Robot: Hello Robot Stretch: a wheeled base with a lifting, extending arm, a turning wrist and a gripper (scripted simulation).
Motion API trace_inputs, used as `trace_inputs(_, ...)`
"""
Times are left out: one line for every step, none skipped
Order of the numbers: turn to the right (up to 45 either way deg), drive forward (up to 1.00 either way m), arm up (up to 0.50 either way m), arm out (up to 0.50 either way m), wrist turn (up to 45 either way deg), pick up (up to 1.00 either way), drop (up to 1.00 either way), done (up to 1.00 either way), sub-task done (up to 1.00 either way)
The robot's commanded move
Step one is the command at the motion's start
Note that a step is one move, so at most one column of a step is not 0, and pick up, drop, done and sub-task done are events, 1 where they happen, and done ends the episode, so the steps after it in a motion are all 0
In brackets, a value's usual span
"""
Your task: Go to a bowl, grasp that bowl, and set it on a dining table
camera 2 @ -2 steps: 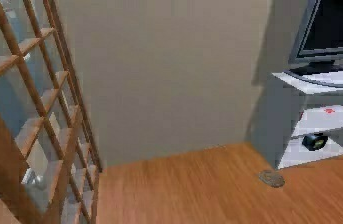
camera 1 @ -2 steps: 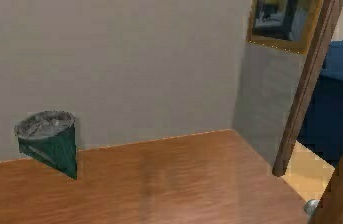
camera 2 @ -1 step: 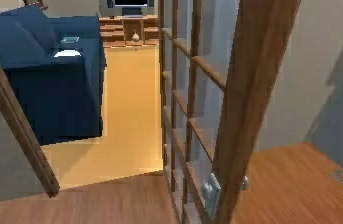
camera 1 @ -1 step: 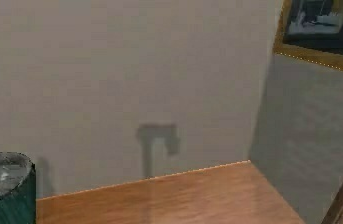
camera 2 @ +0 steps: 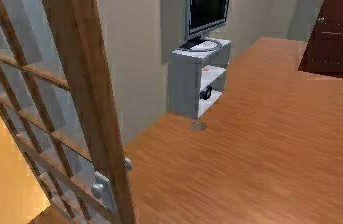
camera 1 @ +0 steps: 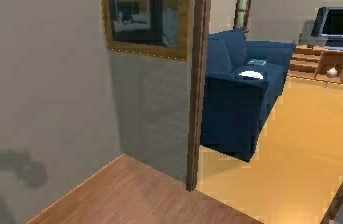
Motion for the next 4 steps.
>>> trace_inputs(0.0,0.15,0.0,0.0,0.0,0.0,0.0,0.0,0.0)
trace_inputs(27.0,0.0,0.0,0.0,0.0,0.0,0.0,0.0,0.0)
trace_inputs(3.0,0.0,0.0,0.0,0.0,0.0,0.0,0.0,0.0)
trace_inputs(3.0,0.0,0.0,0.0,0.0,0.0,0.0,0.0,0.0)
